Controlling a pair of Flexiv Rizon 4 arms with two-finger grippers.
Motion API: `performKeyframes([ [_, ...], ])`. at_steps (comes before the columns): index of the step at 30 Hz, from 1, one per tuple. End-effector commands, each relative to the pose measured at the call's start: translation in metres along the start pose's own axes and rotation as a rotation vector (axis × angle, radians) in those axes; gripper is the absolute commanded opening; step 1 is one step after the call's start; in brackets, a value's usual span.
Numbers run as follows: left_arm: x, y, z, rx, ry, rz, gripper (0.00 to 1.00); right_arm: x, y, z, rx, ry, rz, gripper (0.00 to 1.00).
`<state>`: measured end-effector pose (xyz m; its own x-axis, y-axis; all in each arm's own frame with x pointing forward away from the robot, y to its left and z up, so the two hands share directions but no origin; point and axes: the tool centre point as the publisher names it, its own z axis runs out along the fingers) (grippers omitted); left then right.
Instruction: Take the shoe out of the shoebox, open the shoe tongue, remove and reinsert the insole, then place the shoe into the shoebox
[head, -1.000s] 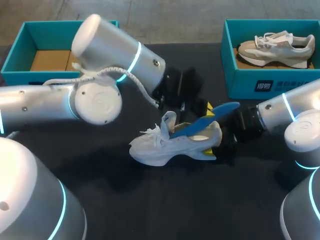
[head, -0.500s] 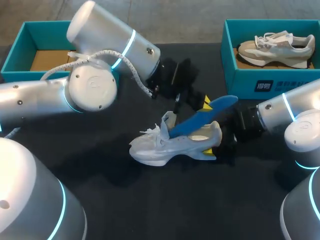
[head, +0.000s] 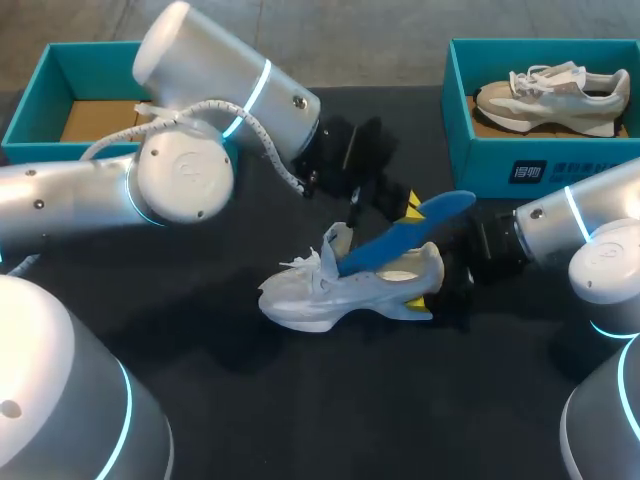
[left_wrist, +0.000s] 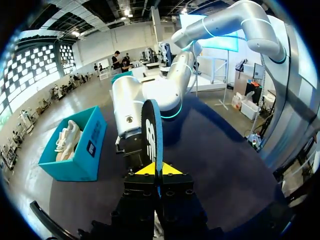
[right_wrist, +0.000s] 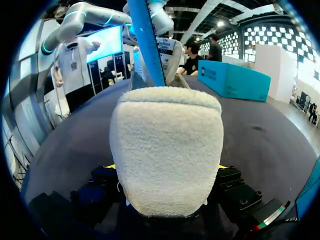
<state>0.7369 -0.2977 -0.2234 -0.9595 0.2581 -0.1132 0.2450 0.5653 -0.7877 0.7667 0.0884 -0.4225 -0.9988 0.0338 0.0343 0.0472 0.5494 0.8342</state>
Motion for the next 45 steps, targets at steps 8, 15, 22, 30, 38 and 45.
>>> performKeyframes([
  [8,0.008,-0.009,-0.002,0.058,-0.004,-0.039,0.00,0.000,0.000,0.001,0.004,-0.001,0.000,0.00],
  [15,0.012,-0.033,-0.016,0.158,-0.056,-0.146,0.00,0.000,0.000,0.001,0.004,-0.001,0.000,0.00],
  [22,0.008,-0.062,-0.033,0.209,-0.068,-0.234,0.00,0.000,0.000,0.001,0.004,-0.001,0.000,0.00],
  [30,0.007,-0.103,-0.046,0.295,-0.028,-0.312,0.00,0.000,0.000,0.001,0.004,-0.001,0.000,0.00],
  [38,0.012,-0.138,-0.057,0.457,0.084,-0.458,0.00,0.000,0.000,0.001,0.004,-0.001,0.000,0.00],
  [45,0.025,-0.160,-0.061,0.524,0.193,-0.566,0.00,0.000,0.000,0.001,0.004,-0.001,0.000,0.00],
])
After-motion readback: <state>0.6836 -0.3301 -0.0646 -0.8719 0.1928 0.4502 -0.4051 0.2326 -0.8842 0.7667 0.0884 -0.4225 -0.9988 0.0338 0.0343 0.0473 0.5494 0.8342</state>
